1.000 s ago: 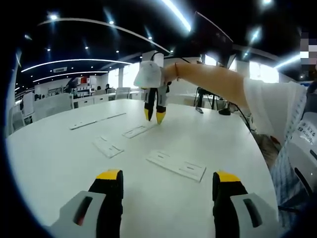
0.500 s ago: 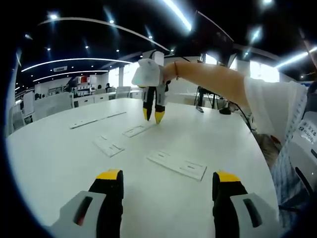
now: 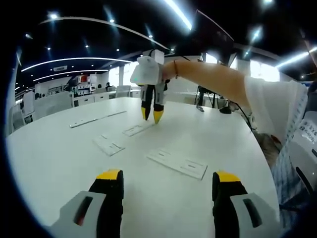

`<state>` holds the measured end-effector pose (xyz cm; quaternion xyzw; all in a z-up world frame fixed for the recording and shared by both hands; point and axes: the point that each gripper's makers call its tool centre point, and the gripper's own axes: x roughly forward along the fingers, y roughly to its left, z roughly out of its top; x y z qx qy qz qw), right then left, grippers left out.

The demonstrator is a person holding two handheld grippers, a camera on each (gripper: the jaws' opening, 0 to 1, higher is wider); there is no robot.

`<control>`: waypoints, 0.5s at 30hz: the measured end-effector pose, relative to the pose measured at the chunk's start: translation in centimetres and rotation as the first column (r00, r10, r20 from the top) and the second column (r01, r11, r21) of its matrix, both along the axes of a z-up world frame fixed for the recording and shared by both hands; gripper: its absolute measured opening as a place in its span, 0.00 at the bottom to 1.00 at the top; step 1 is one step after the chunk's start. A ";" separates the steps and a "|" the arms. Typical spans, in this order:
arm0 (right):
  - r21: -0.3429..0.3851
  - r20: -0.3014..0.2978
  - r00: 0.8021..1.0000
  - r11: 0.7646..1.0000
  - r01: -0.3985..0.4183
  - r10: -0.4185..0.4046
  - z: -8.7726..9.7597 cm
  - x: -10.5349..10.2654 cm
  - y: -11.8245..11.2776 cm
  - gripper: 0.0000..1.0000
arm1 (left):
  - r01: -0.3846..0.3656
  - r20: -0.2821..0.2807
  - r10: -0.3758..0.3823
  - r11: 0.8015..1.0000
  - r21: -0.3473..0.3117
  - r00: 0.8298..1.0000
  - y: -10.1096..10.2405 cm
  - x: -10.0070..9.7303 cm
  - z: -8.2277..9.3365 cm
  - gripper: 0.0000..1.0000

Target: Locate the socket holder cover, grip the socket holder cover, clip it into the socket holder slot.

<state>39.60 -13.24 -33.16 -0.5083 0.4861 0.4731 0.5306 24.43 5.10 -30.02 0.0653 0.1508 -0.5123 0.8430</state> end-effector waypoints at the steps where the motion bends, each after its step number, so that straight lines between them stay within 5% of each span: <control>1: -0.001 0.000 1.000 1.000 -0.001 0.001 0.0 0.0 0.0 0.26 | -0.001 -0.001 0.001 1.000 0.001 1.000 0.0 0.0 0.0 0.73; 15: 0.010 0.006 1.000 1.000 0.009 -0.009 0.1 0.2 -0.1 0.26 | -0.007 -0.007 0.007 1.000 0.013 1.000 0.1 0.2 -0.4 0.73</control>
